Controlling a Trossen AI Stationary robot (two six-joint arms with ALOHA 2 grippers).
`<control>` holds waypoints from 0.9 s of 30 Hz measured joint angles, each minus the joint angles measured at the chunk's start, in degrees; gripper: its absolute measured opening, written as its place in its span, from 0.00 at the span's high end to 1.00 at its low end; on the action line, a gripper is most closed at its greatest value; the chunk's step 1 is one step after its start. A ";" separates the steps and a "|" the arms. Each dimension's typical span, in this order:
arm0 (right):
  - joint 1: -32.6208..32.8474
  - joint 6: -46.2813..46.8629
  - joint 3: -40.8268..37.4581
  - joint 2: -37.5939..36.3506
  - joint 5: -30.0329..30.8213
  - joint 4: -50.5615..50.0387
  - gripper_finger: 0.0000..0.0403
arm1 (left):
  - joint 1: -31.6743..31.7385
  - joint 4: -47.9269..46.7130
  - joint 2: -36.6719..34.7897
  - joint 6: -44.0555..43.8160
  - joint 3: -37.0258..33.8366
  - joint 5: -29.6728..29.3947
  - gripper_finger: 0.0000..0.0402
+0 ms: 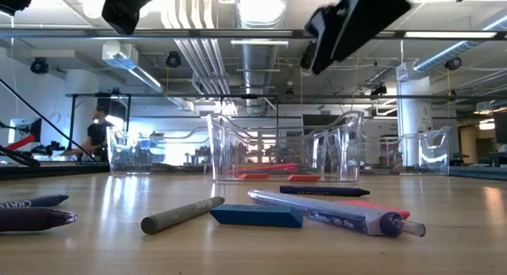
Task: Sort crayons/erasers/pens/pencils in bins
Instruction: Put the gray crayon into the top right transparent bin
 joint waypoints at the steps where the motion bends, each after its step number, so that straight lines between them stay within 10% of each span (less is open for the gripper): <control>1: 1.59 0.81 -1.13 -0.39 0.70 2.60 0.48 | 0.00 -0.09 0.02 -0.03 0.00 0.06 0.39; 27: 12.71 5.09 -31.94 -8.58 14.45 56.05 0.48 | 0.00 0.05 4.19 -2.13 0.00 1.45 0.39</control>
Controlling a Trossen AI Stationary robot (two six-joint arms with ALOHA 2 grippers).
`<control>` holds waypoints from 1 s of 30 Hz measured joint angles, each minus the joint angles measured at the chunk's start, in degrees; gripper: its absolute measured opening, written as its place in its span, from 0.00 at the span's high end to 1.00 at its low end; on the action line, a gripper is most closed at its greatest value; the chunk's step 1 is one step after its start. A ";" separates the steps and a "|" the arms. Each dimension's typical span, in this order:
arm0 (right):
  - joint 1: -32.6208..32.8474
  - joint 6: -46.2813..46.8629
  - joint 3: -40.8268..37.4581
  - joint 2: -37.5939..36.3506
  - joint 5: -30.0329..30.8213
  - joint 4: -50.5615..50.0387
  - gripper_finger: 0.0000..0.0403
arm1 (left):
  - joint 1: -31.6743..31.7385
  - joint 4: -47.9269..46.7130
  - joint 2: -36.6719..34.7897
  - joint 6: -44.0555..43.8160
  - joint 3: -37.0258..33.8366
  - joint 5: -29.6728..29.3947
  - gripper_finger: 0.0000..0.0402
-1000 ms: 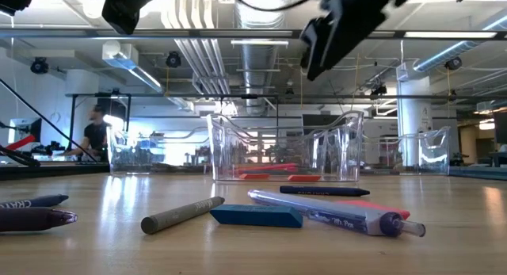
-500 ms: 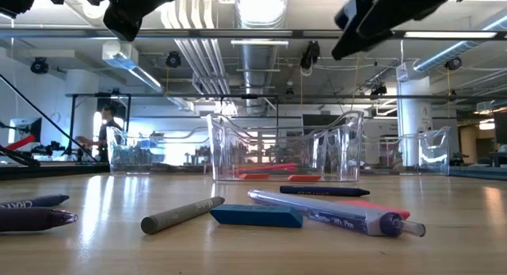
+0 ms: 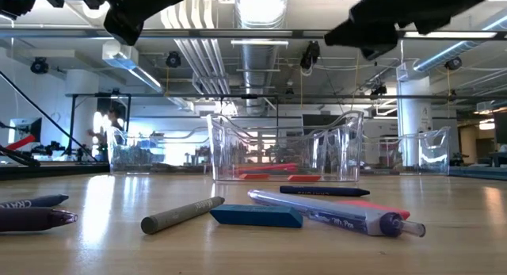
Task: Sort crayons/erasers/pens/pencils in bins
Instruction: Put the gray crayon into the top right transparent bin
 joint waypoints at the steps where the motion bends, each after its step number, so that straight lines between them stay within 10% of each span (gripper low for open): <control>1: 0.00 0.20 -0.34 0.11 -0.06 0.15 0.48 | 0.00 -0.12 -0.13 -0.68 0.00 0.07 0.39; 30: -0.02 3.23 -0.76 -0.35 0.05 -0.64 0.48 | -8.30 -69.64 6.46 -32.08 26.64 13.63 0.39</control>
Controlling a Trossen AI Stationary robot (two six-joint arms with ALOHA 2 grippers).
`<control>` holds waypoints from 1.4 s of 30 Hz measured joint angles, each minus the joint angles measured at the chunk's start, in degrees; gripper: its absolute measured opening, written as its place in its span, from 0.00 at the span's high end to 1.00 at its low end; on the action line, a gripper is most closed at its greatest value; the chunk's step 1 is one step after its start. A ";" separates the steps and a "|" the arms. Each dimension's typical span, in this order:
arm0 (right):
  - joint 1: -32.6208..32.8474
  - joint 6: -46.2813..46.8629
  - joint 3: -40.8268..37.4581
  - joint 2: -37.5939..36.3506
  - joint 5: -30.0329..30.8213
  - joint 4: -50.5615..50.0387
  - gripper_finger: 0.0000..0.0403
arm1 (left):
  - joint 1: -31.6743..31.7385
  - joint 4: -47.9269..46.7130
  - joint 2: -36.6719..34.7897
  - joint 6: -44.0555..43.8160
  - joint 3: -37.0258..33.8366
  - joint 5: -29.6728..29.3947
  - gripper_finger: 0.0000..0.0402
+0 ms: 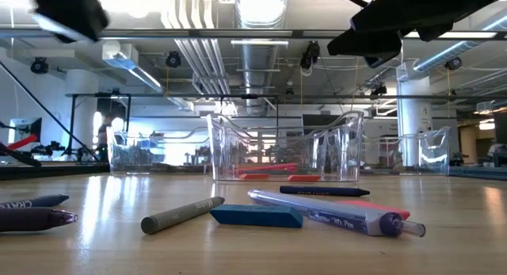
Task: Sort crayons/erasers/pens/pencils in bins
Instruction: Put the gray crayon into the top right transparent bin
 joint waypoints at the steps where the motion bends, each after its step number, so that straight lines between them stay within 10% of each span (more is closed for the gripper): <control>1: 0.00 0.02 0.00 0.00 0.00 0.02 0.48 | -1.11 -0.04 1.08 -1.05 0.00 0.90 0.39; 21: 0.00 0.55 0.02 0.02 0.09 0.11 0.48 | -8.46 -3.88 18.95 -16.49 -0.22 12.43 0.39; 42: 0.00 0.47 0.04 0.00 0.97 0.09 0.48 | -10.58 -7.96 21.59 -25.78 -0.54 14.79 0.39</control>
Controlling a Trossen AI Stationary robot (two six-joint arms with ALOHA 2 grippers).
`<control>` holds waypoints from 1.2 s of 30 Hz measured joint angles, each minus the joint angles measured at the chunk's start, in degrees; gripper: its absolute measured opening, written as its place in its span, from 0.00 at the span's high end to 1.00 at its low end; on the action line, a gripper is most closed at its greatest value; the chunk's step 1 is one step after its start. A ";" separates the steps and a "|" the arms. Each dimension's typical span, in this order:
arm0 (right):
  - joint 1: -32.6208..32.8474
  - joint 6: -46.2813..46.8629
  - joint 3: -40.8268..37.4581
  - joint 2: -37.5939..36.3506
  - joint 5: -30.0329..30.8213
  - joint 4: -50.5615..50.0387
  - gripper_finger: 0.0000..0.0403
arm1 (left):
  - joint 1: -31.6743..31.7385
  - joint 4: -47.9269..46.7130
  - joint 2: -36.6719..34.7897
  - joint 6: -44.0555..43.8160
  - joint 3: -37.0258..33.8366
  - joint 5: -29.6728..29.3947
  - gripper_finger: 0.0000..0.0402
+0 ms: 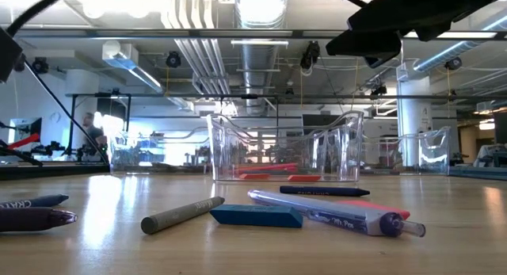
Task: Sort crayons/erasers/pens/pencils in bins
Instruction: Put the gray crayon into the top right transparent bin
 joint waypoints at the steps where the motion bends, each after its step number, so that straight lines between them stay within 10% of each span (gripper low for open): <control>1: 0.00 0.04 0.00 0.02 0.01 -0.02 0.48 | 0.00 0.10 0.43 -0.16 0.00 0.00 0.39; 11: 0.00 0.43 0.00 0.00 0.01 -0.04 0.48 | -0.02 -0.54 5.44 -2.90 0.07 -0.27 0.42; 36: -0.02 -0.68 0.00 0.01 0.01 -0.04 0.48 | 0.20 -7.12 5.43 -7.39 0.28 -2.87 0.98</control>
